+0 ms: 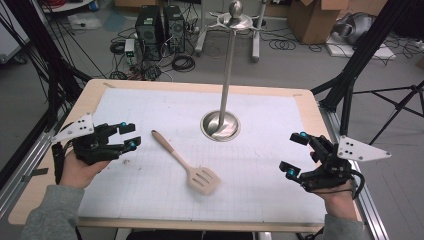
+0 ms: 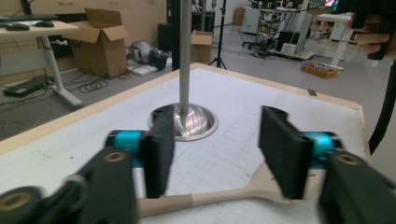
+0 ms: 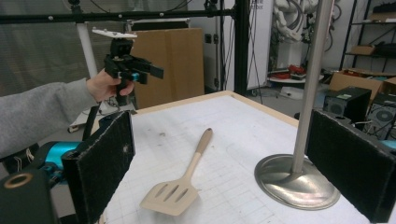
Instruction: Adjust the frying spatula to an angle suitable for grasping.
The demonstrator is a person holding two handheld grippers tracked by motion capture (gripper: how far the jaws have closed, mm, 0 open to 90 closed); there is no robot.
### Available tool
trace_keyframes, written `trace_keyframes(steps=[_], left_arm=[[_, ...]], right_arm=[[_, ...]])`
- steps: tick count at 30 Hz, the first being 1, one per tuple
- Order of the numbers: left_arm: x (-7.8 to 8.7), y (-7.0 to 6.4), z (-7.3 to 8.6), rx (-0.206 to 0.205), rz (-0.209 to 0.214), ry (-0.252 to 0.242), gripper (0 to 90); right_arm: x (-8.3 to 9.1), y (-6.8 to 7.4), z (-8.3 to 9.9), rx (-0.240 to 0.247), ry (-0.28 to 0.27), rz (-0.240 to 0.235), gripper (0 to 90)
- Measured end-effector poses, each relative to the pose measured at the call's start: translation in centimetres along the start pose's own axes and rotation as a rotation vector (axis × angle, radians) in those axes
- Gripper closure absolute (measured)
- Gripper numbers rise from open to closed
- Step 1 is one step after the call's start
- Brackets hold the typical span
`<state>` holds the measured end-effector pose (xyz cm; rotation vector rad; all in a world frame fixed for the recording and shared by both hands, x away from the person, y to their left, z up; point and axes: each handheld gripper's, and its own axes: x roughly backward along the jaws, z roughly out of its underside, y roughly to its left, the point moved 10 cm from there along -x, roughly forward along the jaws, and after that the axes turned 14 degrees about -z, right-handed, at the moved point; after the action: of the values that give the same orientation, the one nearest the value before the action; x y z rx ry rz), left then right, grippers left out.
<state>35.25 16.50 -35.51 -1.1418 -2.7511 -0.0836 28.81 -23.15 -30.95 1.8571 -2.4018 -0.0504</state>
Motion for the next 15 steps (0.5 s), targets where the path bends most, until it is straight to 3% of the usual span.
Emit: trace_keyframes(steps=[1, 2, 6, 8, 10, 15], left_arm=[[-0.1, 0.0, 0.2, -0.005, 0.002, 0.003, 51.8], [-0.4, -0.2, 0.4, 0.004, 0.009, 0.009, 58.6], [-0.6, -0.2, 1.1, 0.016, 0.013, 0.012, 68.3], [-0.8, -0.1, 1.9, 0.020, 0.023, 0.027, 79.8], [-0.9, -0.2, 2.1, 0.031, 0.040, 0.029, 84.9], [-1.4, -0.6, 2.6, 0.020, 0.056, 0.051, 88.6]], right_arm=[[0.0, 0.0, 0.0, 0.000, 0.000, 0.000, 7.4], [-0.1, 0.0, 0.0, 0.006, 0.002, 0.000, 7.4], [-0.2, -0.1, 0.0, 0.009, 0.003, -0.004, 7.4], [-0.3, 0.0, 0.1, -0.006, 0.003, -0.007, 7.4], [-0.3, 0.0, 0.1, 0.005, 0.007, -0.009, 7.4], [-0.4, 0.0, 0.2, -0.006, 0.007, -0.006, 7.4]])
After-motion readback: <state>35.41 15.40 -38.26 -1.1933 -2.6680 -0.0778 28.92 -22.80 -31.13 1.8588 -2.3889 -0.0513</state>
